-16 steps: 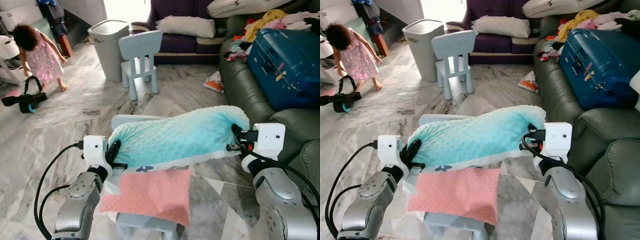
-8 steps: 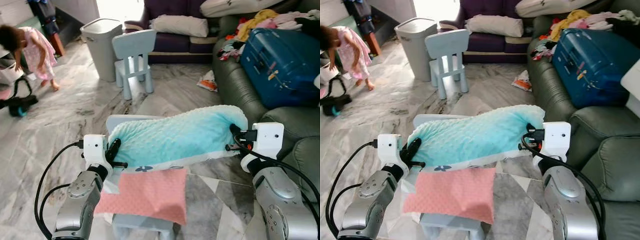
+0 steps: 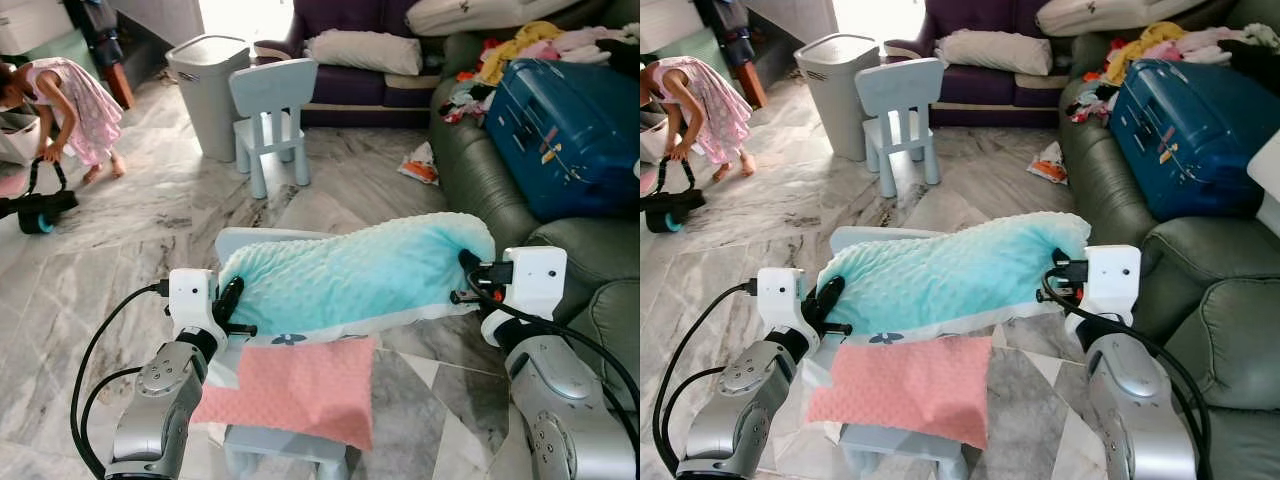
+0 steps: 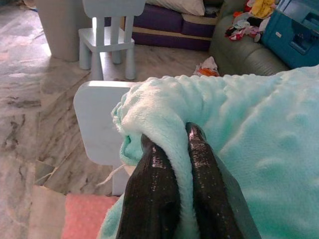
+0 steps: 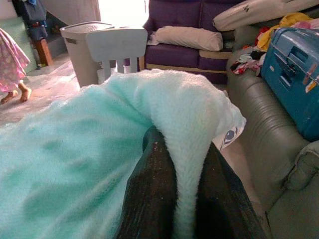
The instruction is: Move the pillow to the sofa
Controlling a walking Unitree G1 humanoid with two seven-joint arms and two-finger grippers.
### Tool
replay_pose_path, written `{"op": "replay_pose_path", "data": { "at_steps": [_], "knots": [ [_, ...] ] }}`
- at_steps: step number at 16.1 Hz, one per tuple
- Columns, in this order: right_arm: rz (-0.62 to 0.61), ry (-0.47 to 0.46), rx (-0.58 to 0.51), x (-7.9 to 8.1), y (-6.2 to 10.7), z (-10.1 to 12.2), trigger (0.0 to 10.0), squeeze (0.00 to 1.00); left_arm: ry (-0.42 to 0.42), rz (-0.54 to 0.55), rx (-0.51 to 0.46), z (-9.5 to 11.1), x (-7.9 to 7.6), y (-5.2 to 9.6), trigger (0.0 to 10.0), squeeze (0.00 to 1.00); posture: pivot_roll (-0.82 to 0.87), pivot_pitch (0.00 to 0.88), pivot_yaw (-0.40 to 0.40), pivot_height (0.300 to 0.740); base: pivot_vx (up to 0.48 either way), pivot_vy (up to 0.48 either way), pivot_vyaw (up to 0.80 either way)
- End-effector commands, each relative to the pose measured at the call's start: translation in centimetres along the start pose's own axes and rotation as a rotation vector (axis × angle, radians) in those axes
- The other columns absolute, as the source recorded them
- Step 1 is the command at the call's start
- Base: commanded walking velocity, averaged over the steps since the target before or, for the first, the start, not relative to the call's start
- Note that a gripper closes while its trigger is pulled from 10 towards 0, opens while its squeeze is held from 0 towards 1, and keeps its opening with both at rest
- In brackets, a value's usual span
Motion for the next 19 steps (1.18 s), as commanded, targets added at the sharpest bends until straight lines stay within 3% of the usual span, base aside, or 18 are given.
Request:
{"op": "replay_pose_path", "data": {
  "at_steps": [1,7,19],
  "knots": [
    [-0.01,0.007,-0.036,-0.17,0.14,1.02,10.0,0.0,-0.004,0.001,-0.006,0.28,0.15,0.05,10.0,0.0,-0.2,0.0,0.041,0.74,0.0,0.0,0.0],
    [-0.009,0.002,-0.035,0.01,0.12,0.95,10.0,0.0,-0.008,0.006,-0.002,0.25,0.31,0.09,10.0,0.0,-0.19,0.0,0.045,0.74,-0.08,0.0,0.0],
    [-0.013,0.005,-0.034,-0.21,0.15,0.89,10.0,0.0,-0.001,0.004,0.001,0.06,0.11,-0.04,10.0,0.0,-0.2,0.0,0.043,0.74,-0.325,0.0,0.0]
  ]
}}
Point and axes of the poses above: a point about 5 cm out from each wrist's last joint towards the gripper, its own y axis pointing back from the gripper into the wrist, its own z axis along the axis of the wrist's last joint, x = y × z, the point moved 6 cm from there along -y, pointing out of the wrist towards the gripper, and after that the axes turned 11 degrees about y, right-handed, at the moved point
